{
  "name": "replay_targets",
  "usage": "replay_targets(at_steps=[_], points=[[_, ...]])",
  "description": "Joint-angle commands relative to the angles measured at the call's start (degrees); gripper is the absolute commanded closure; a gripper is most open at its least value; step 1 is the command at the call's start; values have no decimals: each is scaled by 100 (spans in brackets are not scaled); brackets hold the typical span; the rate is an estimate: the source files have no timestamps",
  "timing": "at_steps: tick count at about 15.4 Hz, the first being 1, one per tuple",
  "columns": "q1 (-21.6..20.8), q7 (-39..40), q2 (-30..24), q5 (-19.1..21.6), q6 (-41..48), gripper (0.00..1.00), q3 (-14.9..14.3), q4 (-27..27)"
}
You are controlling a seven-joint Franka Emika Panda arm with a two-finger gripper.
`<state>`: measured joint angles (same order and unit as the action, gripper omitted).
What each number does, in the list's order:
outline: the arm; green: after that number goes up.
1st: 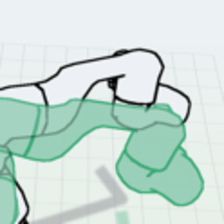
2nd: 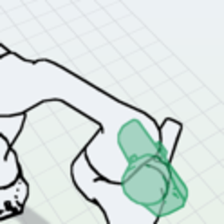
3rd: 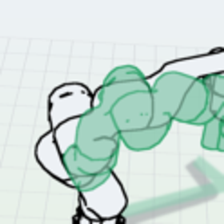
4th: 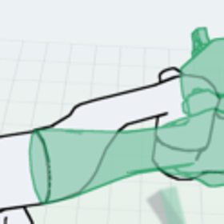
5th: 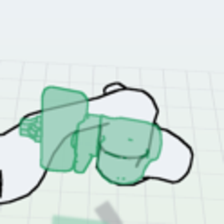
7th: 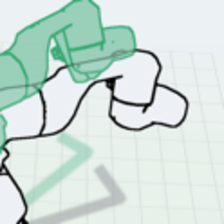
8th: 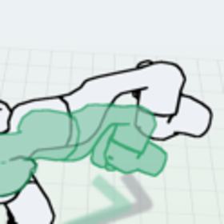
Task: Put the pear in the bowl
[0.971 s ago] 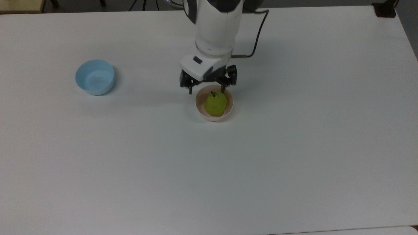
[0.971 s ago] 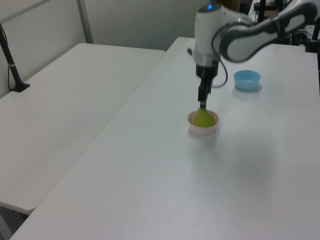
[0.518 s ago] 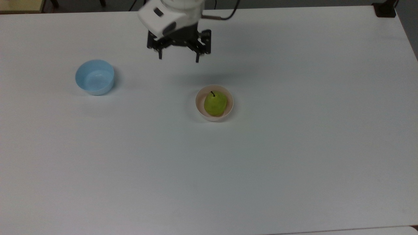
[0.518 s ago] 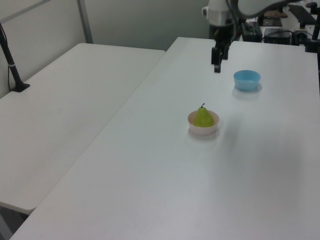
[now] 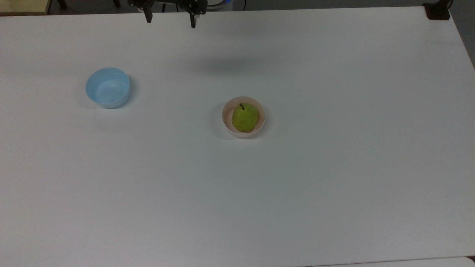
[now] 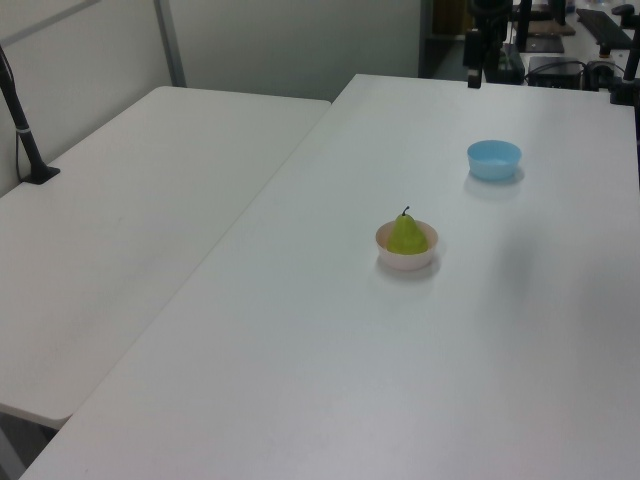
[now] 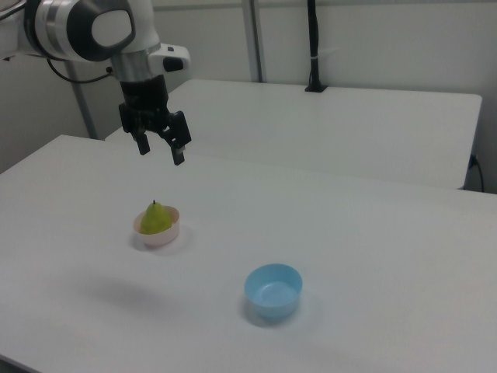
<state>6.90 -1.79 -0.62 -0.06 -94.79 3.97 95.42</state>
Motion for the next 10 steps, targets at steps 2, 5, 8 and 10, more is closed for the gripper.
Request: replay_targets(at_steps=[2,5,8,10], points=[[92,706,-70,208,-460,0,-37,197],[92,1057,-43,208,-505,0,-37,188],[92,1032,0,208,-505,0,-37,179],[92,1049,1,208,-505,0,-37,179]])
